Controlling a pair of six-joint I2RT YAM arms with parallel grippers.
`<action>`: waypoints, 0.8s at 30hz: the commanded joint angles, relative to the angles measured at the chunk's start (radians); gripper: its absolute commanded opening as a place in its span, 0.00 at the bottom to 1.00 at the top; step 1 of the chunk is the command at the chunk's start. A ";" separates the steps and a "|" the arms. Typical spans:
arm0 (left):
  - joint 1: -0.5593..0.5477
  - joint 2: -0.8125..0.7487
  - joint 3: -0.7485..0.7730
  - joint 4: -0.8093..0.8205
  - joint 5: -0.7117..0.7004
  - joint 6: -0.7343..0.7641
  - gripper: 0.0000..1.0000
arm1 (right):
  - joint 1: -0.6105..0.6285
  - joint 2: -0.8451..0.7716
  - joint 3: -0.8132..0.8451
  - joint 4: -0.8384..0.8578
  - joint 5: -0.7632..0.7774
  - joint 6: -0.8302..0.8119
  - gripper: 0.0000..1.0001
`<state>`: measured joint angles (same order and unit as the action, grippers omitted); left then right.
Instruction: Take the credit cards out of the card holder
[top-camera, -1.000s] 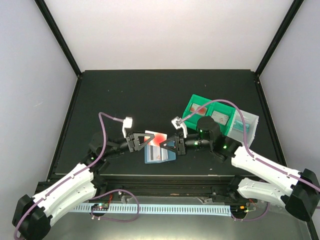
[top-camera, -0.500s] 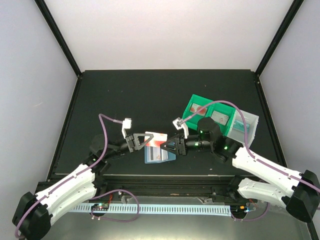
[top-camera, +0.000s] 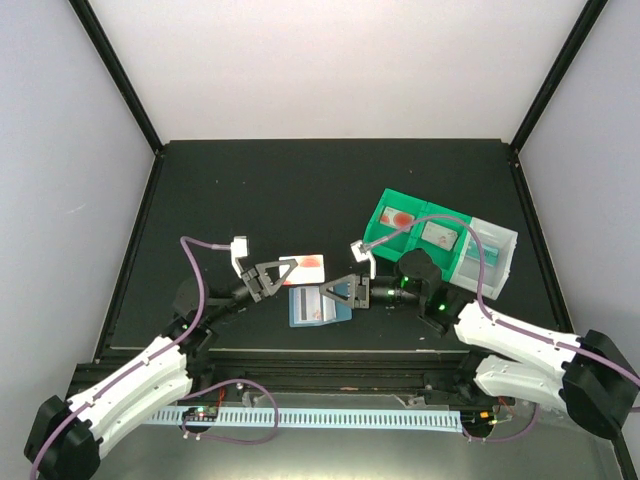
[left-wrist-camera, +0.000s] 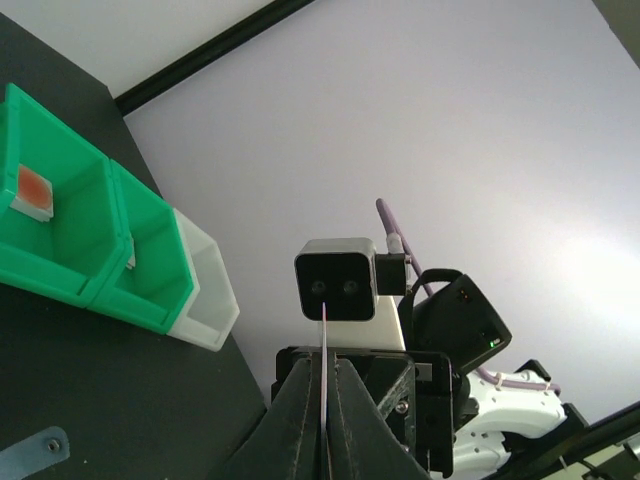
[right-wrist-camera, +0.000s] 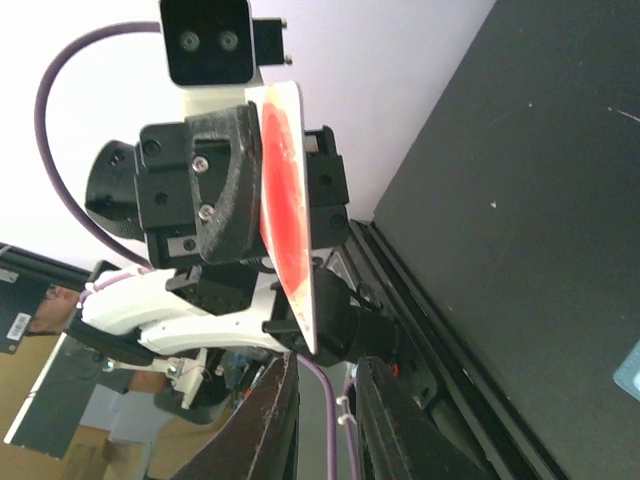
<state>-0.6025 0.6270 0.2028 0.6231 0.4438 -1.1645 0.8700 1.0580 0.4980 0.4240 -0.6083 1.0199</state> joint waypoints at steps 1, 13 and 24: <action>0.003 -0.017 -0.009 0.046 -0.037 -0.015 0.02 | 0.006 0.021 0.008 0.156 0.030 0.067 0.19; 0.003 -0.044 -0.017 0.024 -0.047 -0.016 0.02 | 0.005 0.057 -0.023 0.272 0.068 0.152 0.01; 0.004 -0.146 0.060 -0.284 -0.135 0.113 0.80 | 0.004 -0.074 -0.074 0.084 0.233 0.084 0.01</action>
<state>-0.6025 0.5266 0.1886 0.5125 0.3645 -1.1427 0.8738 1.0527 0.4297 0.5938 -0.4717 1.1568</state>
